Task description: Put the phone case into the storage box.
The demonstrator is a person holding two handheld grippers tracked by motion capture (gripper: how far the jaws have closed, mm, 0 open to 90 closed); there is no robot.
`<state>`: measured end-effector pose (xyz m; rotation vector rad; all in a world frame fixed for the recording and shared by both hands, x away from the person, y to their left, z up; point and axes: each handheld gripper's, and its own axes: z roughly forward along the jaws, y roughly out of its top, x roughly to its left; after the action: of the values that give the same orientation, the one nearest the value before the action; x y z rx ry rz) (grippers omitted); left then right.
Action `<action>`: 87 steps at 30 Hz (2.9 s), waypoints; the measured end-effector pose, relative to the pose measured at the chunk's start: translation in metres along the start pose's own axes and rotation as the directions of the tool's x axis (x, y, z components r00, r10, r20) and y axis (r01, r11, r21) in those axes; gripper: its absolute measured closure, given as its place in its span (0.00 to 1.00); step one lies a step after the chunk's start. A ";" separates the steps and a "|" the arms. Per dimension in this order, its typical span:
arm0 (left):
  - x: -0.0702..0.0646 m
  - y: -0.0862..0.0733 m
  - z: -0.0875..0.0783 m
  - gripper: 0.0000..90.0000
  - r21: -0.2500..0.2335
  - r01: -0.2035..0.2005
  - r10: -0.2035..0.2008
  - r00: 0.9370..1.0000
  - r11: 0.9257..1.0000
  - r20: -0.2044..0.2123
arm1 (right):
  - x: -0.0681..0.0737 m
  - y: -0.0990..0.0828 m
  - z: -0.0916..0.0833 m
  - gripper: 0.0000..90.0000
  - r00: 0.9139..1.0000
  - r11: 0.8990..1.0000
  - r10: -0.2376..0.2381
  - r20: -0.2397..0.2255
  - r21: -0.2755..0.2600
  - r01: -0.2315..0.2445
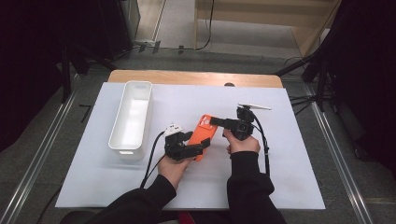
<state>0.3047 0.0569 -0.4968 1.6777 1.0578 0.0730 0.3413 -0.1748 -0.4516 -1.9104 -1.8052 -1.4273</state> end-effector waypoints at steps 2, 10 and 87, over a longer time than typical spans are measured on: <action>-0.001 -0.001 0.000 0.18 -0.009 0.003 -0.003 1.000 1.000 -0.007 | 0.002 0.000 0.000 0.78 1.000 1.000 0.000 0.003 -0.006 0.000; 0.001 -0.003 0.000 0.18 -0.011 0.032 -0.032 0.999 0.999 -0.019 | 0.007 0.004 0.005 0.80 1.000 1.000 0.012 0.012 0.015 -0.013; -0.008 0.038 -0.006 0.01 0.197 -0.176 0.169 0.984 0.965 0.053 | 0.023 0.023 -0.027 0.83 0.950 0.952 -0.305 0.069 0.013 0.304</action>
<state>0.3192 0.0563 -0.4605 1.9454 0.9138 0.0503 0.3425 -0.1833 -0.4104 -1.7583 -2.2129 -1.4580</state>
